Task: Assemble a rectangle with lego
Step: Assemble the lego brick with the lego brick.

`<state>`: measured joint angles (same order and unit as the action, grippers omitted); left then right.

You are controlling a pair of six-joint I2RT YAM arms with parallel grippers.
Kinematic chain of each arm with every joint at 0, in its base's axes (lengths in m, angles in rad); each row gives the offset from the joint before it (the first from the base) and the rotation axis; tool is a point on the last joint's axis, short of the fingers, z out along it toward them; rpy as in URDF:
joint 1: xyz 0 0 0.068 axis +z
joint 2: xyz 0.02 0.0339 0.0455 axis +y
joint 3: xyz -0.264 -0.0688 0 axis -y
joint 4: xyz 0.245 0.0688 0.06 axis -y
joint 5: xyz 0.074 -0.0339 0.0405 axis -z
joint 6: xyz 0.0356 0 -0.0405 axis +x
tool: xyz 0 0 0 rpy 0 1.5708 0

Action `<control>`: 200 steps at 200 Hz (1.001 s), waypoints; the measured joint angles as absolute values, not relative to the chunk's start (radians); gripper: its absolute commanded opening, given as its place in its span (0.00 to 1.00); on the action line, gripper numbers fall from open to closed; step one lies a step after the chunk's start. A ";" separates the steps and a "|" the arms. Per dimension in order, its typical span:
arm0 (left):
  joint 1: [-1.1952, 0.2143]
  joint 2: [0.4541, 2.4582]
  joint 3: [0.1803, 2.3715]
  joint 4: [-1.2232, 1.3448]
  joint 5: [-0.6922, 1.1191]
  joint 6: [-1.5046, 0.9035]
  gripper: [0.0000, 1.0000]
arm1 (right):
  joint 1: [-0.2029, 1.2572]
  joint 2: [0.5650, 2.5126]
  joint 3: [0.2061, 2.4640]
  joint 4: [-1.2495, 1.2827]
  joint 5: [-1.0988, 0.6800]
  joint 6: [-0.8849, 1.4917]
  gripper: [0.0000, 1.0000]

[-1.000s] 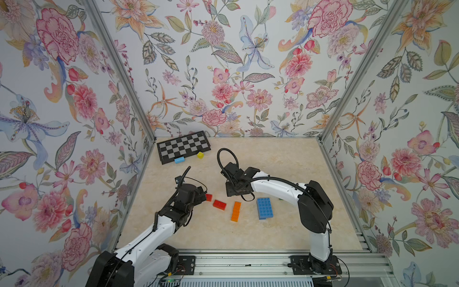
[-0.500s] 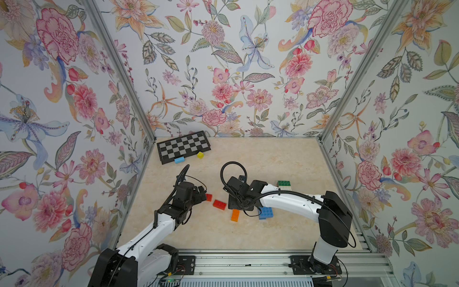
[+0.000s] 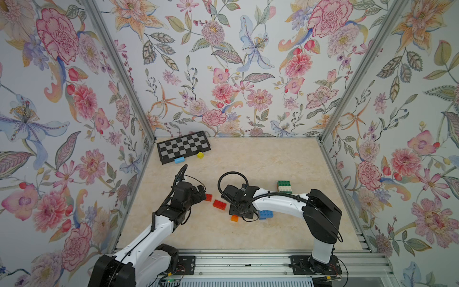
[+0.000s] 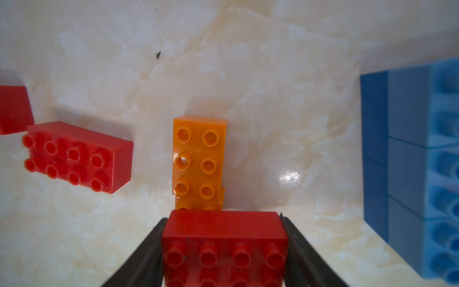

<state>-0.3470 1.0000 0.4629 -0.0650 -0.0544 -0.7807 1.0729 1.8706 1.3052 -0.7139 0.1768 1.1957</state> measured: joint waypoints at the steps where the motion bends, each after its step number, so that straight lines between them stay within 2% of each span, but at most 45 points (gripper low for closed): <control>1: -0.347 1.000 0.463 -0.065 -0.054 -0.780 0.99 | 1.073 1.871 1.305 -0.714 0.178 1.198 0.17; 200: -0.340 1.015 0.456 -0.029 -0.029 -0.781 0.99 | 1.051 1.944 1.392 -0.757 0.205 1.208 0.17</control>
